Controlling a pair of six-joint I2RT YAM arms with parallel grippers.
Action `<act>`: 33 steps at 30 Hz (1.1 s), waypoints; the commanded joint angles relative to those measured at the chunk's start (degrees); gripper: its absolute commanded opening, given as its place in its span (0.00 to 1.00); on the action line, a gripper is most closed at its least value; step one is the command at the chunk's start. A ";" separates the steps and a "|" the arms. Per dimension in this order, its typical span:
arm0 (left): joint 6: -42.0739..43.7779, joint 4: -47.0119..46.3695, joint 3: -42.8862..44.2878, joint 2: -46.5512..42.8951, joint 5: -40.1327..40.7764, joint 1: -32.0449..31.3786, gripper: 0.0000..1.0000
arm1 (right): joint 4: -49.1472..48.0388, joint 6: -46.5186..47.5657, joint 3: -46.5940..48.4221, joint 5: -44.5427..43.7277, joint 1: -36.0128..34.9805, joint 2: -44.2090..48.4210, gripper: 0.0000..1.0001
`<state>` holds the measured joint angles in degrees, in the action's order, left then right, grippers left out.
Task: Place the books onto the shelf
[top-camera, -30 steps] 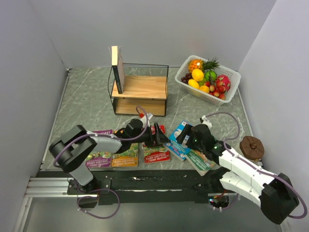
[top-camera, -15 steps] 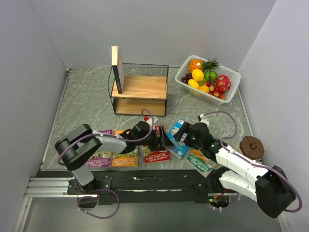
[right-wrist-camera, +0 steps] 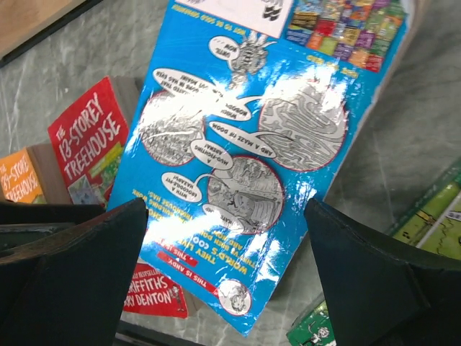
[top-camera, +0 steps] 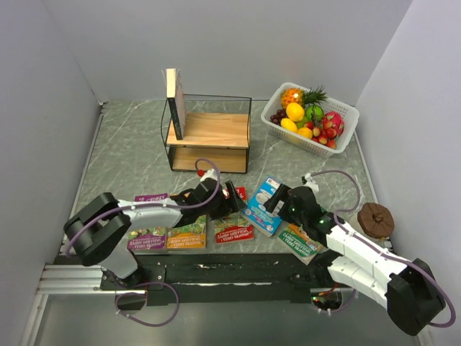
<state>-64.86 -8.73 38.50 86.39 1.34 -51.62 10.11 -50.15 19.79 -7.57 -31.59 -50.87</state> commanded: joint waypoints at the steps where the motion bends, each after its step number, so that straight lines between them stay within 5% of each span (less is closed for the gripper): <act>1: 1.32 -4.17 1.85 4.39 -4.32 -0.06 0.89 | 9.83 -2.32 -0.10 -4.64 0.75 -0.63 0.99; 12: 1.84 -16.13 -0.62 7.91 -10.13 -0.06 0.86 | 4.24 -1.62 0.25 0.79 0.83 -10.12 0.99; 20: -0.26 -33.42 -4.31 10.02 -19.44 -0.06 0.61 | -5.98 -1.88 -3.09 9.50 0.83 -12.85 0.95; 26: -2.64 -45.05 -7.12 12.05 -23.58 -0.06 0.09 | -5.19 -0.74 -3.53 10.04 0.57 -10.83 0.94; 27: -2.64 -44.62 -7.30 10.83 -23.06 -0.06 0.01 | -4.14 -0.48 -2.66 9.43 0.22 -9.00 0.94; 29: -1.59 -42.87 -7.83 8.37 -21.39 -0.06 0.01 | 1.47 0.40 0.40 6.36 -1.53 -6.10 0.95; 33: 1.92 -25.18 -6.08 -6.35 -16.05 -0.68 0.01 | 11.67 2.95 7.53 -1.90 -6.80 5.22 0.99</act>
<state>-66.50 -40.73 30.22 94.56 -17.78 -51.33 10.02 -49.93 20.03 -3.86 -34.04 -54.37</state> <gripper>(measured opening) 0.260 0.973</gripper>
